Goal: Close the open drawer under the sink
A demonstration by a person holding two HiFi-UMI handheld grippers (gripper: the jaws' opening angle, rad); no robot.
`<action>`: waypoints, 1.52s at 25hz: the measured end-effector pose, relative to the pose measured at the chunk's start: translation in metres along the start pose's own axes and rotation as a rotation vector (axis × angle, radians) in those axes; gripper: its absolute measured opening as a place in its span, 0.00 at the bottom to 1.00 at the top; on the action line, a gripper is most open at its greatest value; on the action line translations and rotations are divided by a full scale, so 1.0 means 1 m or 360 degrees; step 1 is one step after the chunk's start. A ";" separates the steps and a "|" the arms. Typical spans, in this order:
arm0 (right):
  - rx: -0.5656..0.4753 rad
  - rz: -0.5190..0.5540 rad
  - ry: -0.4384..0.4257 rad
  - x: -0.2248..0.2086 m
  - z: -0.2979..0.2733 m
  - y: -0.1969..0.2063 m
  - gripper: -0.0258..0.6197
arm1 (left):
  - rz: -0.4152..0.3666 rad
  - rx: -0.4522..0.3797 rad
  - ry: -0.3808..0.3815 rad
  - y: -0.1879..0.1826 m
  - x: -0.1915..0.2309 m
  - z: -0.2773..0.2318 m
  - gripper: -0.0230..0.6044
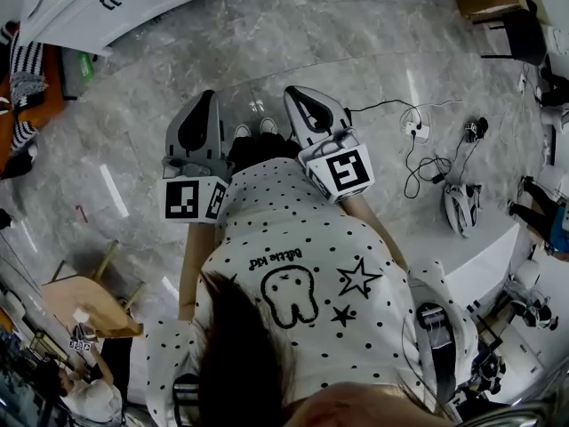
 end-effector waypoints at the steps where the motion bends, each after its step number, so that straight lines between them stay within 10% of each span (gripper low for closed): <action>1: -0.0004 0.0010 -0.0008 -0.002 0.002 -0.001 0.06 | 0.0003 -0.0018 0.0012 -0.001 -0.002 -0.001 0.05; 17: 0.0036 0.0011 -0.0146 -0.015 -0.010 0.003 0.06 | 0.0062 -0.0090 0.0016 -0.012 0.005 -0.021 0.05; 38: 0.0104 0.0056 0.0007 -0.009 -0.136 -0.016 0.06 | 0.0137 0.0045 0.0089 0.001 0.111 -0.085 0.05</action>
Point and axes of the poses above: the fingertips, and each gripper's own axes: z backward along the fingers, x to its left, y out of its underside, the point moved 1 cm from there along z, backward along the fingers, and after that the axes turned 8 degrees about -z, right-handed, at the moved point
